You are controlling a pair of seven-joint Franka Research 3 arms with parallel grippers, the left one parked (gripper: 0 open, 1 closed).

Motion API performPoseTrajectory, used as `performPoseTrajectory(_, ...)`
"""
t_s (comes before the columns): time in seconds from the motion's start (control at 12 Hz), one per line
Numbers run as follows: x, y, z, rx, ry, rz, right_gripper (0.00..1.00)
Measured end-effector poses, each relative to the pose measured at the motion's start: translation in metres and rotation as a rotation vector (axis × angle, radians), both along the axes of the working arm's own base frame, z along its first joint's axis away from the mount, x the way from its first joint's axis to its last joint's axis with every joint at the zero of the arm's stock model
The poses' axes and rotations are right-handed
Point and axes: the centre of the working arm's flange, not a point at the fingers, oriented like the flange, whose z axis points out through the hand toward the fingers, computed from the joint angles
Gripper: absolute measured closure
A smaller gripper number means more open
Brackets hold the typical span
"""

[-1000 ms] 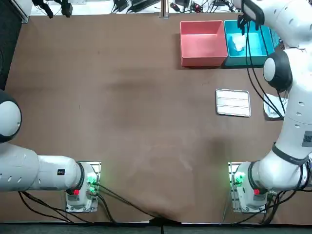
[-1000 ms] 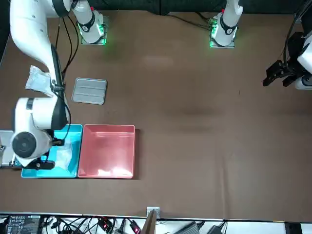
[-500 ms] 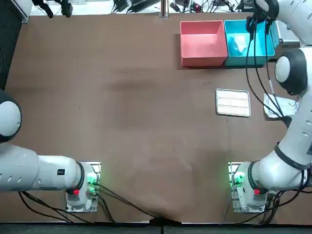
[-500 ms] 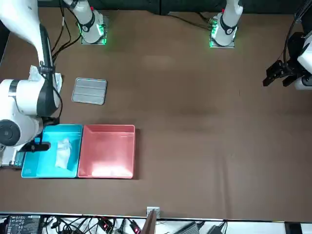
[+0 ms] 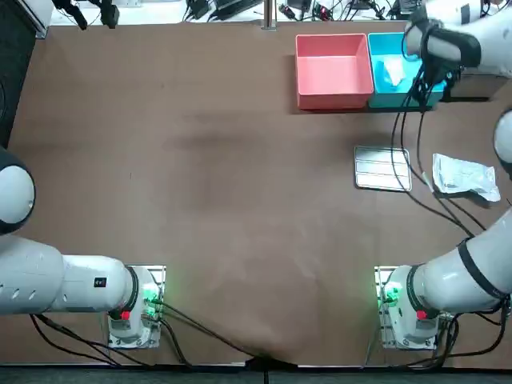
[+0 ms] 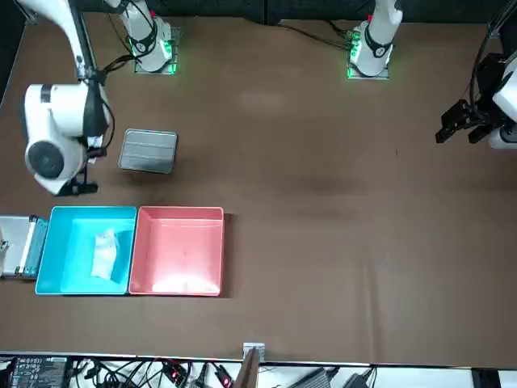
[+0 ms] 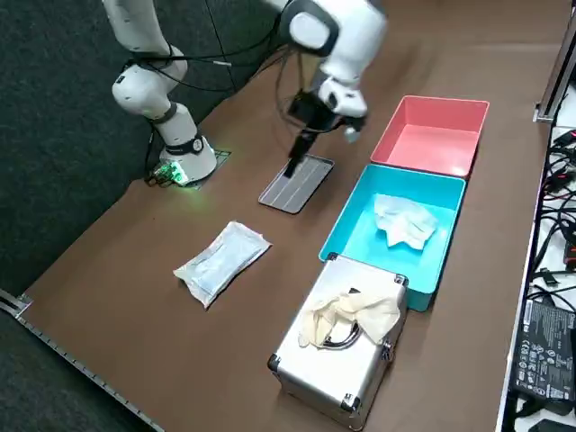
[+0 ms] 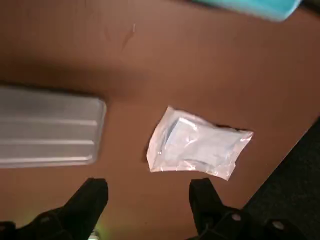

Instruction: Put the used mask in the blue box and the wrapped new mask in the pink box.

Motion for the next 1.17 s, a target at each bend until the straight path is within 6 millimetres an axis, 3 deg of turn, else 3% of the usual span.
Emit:
performPoseTrajectory(0.25,-0.073,-0.009,-0.039,-0.013,0.032,0.078,0.0)
performPoseTrajectory(0.33,-0.119,-0.021,-0.066,-0.046,0.06,0.152,0.0)
performPoseTrajectory(0.5,-0.155,-0.029,-0.089,-0.054,0.078,0.206,0.0)
performPoseTrajectory(0.92,-0.201,-0.052,-0.128,-0.121,0.043,0.268,0.0)
performPoseTrajectory(1.17,-0.215,-0.048,-0.149,-0.222,-0.001,0.256,0.0)
